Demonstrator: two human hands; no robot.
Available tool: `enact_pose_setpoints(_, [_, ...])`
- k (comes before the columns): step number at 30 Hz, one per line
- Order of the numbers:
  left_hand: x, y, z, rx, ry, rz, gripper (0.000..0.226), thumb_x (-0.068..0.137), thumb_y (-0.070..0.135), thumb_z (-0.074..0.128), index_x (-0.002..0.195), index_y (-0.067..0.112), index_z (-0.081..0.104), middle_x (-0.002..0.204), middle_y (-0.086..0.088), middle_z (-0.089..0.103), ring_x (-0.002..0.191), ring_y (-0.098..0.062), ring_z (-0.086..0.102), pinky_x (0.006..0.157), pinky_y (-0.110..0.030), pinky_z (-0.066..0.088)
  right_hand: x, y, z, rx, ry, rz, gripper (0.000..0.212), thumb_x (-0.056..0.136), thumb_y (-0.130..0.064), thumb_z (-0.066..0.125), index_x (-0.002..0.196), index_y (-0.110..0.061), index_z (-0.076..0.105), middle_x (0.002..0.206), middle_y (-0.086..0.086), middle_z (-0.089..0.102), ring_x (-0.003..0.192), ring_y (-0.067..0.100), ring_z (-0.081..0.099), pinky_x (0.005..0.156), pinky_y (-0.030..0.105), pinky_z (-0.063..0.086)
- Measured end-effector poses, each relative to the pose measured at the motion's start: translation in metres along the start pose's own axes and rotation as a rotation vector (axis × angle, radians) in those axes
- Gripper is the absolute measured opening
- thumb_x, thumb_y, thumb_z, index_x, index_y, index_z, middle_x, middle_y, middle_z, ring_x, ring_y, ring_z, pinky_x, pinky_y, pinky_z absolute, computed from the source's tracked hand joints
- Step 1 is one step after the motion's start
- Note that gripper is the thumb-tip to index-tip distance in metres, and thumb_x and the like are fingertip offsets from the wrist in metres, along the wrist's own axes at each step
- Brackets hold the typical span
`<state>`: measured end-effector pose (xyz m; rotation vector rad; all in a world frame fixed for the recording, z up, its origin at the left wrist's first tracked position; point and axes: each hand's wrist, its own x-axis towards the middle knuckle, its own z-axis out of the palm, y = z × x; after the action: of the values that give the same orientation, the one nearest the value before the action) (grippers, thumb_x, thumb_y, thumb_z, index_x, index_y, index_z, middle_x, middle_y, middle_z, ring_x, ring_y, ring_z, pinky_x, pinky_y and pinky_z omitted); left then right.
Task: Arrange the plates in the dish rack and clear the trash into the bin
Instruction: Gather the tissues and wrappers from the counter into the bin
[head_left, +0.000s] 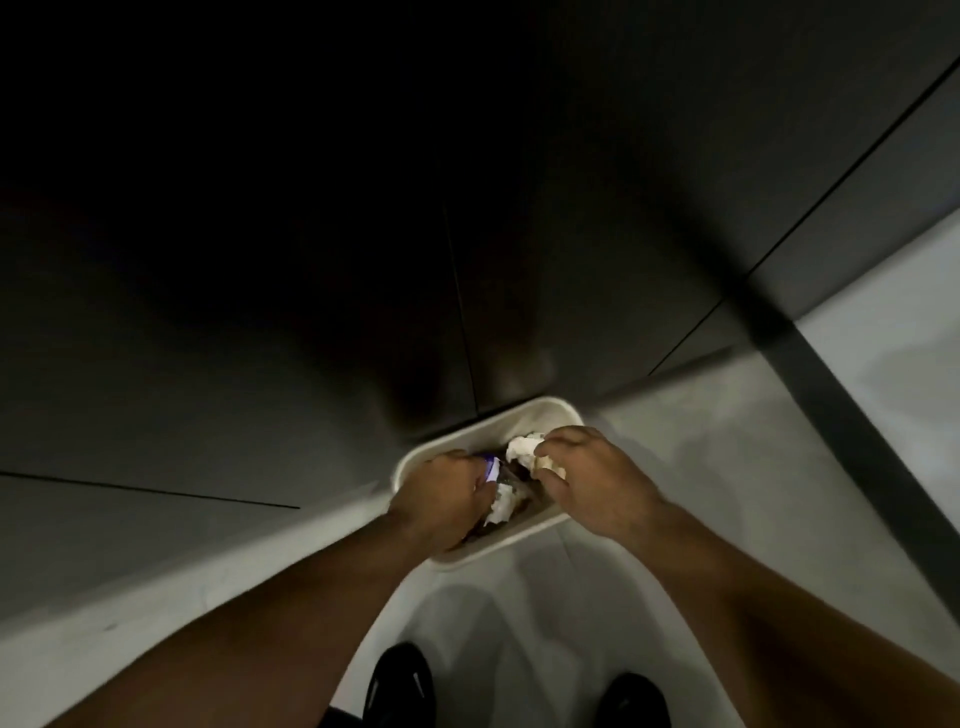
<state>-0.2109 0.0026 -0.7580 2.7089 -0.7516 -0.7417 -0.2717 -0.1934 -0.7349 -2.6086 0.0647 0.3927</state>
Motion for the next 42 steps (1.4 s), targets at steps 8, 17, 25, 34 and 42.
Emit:
enact_pose_setpoints(8, [-0.015,0.000,-0.006,-0.168,-0.167,-0.085,0.076,0.082,0.066,0.056,0.147,0.032,0.035,0.149,0.006,0.042,0.133,-0.016,0.042,0.104,-0.023,0.031,-0.045,-0.013,-0.038,0.066,0.051,0.069,0.031,0.097,-0.029,0.055,0.124,-0.020,0.067,0.125,-0.001,0.062,0.116,0.018,0.050,0.098,0.028,0.040])
enact_pose_setpoints(17, [-0.133,0.115,-0.230,-0.173,0.158,0.174,0.040,0.088,0.058,0.046,0.112,0.032,0.065,0.108,0.015,0.059,0.092,-0.006,0.059,0.077,-0.024,0.047,-0.109,-0.095,-0.214,0.161,0.193,0.121,0.031,0.096,-0.036,0.054,0.125,-0.028,0.064,0.117,-0.009,0.060,0.110,0.010,0.052,0.094,0.023,0.041])
enact_pose_setpoints(25, [-0.220,0.222,-0.421,-0.206,0.413,0.357,0.028,0.088,0.053,0.050,0.096,0.031,0.066,0.092,0.018,0.060,0.084,0.004,0.057,0.074,-0.025,0.051,-0.167,-0.169,-0.424,0.175,0.362,-0.016,0.022,0.094,-0.035,0.061,0.114,-0.029,0.068,0.101,-0.019,0.054,0.097,0.002,0.053,0.086,0.018,0.043])
enact_pose_setpoints(34, [-0.229,0.268,-0.518,-0.216,0.664,0.366,0.024,0.089,0.048,0.055,0.098,0.030,0.067,0.089,0.019,0.059,0.079,0.006,0.055,0.071,-0.016,0.045,-0.171,-0.199,-0.542,0.049,0.455,-0.153,0.019,0.096,-0.034,0.058,0.110,-0.027,0.068,0.099,-0.019,0.052,0.096,-0.001,0.052,0.081,0.014,0.040])
enact_pose_setpoints(42, [-0.181,0.258,-0.561,-0.185,0.683,0.384,0.019,0.092,0.041,0.057,0.101,0.027,0.067,0.092,0.018,0.058,0.083,0.001,0.054,0.074,-0.014,0.042,-0.133,-0.209,-0.569,-0.029,0.466,-0.097,0.025,0.098,-0.034,0.055,0.120,-0.026,0.065,0.108,-0.017,0.054,0.103,0.003,0.053,0.087,0.022,0.045])
